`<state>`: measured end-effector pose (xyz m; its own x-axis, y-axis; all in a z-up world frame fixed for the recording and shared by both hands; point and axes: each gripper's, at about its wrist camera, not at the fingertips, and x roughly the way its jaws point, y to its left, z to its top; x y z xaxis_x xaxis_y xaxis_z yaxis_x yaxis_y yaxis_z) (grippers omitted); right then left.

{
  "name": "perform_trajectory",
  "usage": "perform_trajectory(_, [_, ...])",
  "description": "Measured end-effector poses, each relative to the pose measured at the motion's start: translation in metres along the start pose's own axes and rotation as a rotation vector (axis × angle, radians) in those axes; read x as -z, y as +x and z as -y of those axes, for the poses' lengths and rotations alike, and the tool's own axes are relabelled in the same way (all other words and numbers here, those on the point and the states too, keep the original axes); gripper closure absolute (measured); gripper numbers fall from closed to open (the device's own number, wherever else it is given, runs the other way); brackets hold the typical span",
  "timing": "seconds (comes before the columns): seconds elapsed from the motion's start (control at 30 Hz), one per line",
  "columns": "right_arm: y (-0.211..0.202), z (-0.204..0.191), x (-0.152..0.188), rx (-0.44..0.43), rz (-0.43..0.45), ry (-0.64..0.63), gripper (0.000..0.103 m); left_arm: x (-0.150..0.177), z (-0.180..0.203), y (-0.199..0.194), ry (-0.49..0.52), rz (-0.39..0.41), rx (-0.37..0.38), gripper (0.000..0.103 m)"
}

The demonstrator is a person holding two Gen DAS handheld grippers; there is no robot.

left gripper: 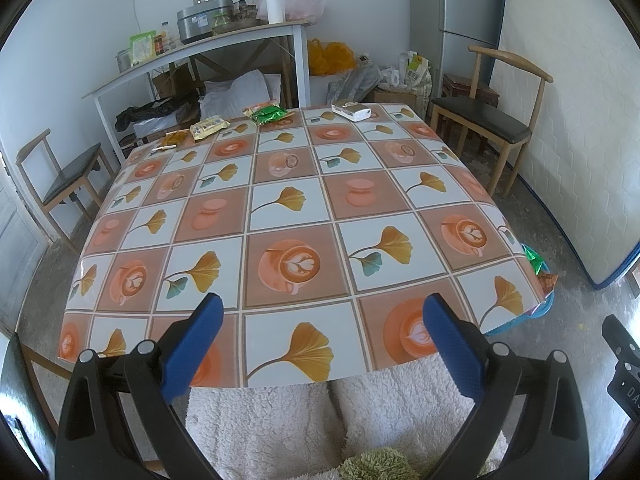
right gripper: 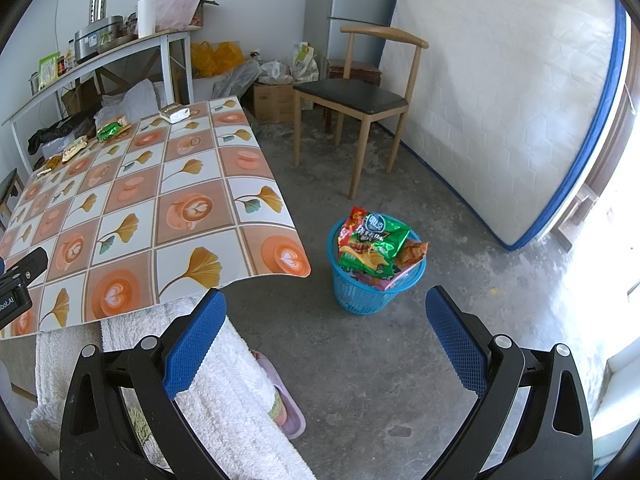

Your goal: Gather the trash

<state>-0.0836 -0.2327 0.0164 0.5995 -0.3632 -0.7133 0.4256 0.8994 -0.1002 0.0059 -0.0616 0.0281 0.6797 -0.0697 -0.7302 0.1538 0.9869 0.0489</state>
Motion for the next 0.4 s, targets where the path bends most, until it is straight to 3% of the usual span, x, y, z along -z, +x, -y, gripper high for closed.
perform_trajectory(0.4, [-0.0006, 0.0006, -0.0005, 0.000, 0.000, 0.001, 0.007, 0.0008, 0.0003, 0.0002, -0.001, 0.000, 0.001, 0.005])
